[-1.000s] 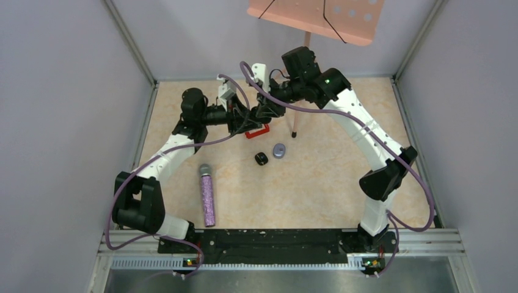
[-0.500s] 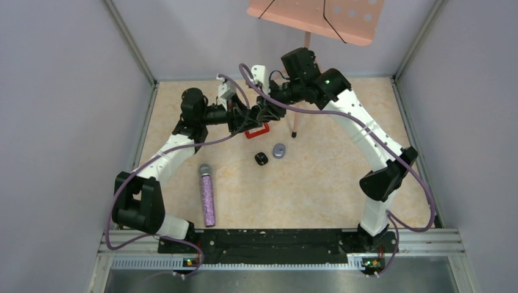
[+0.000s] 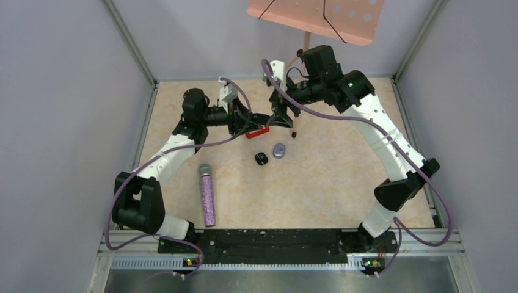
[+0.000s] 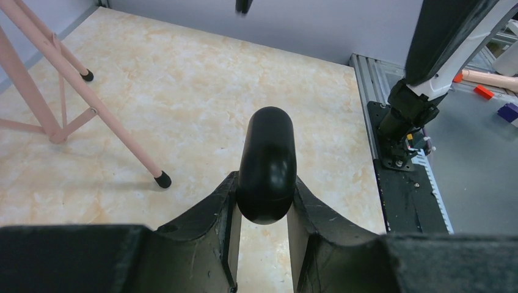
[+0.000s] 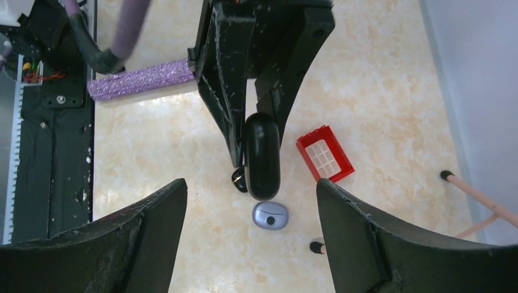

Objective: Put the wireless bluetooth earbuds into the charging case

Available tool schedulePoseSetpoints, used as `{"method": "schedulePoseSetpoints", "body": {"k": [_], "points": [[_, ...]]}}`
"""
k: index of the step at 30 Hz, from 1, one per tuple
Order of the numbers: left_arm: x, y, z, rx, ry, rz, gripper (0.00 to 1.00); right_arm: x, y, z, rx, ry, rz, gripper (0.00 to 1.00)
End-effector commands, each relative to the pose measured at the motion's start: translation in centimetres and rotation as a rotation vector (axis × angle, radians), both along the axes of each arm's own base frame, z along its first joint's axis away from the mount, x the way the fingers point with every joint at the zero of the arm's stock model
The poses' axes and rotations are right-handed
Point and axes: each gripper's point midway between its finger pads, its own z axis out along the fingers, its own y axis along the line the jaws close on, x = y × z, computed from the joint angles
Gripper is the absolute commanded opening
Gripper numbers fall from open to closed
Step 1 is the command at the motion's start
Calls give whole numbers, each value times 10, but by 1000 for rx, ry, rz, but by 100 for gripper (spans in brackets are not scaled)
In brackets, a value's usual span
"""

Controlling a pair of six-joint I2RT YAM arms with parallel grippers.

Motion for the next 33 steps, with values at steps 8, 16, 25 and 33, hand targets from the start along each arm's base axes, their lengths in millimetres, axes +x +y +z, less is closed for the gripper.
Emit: {"method": "schedulePoseSetpoints", "body": {"k": [8, 16, 25, 33], "points": [[13, 10, -20, 125, 71, 133, 0, 15, -25, -74, -69, 142, -65, 74], [17, 29, -101, 211, 613, 344, 0, 37, -68, -117, -167, 114, -338, 75], [-19, 28, -161, 232, 907, 336, 0, 92, -110, -104, -31, 173, -702, 76], [-58, 21, -209, 292, 1083, 306, 0, 90, -120, -103, 21, 211, -813, 78]]}}
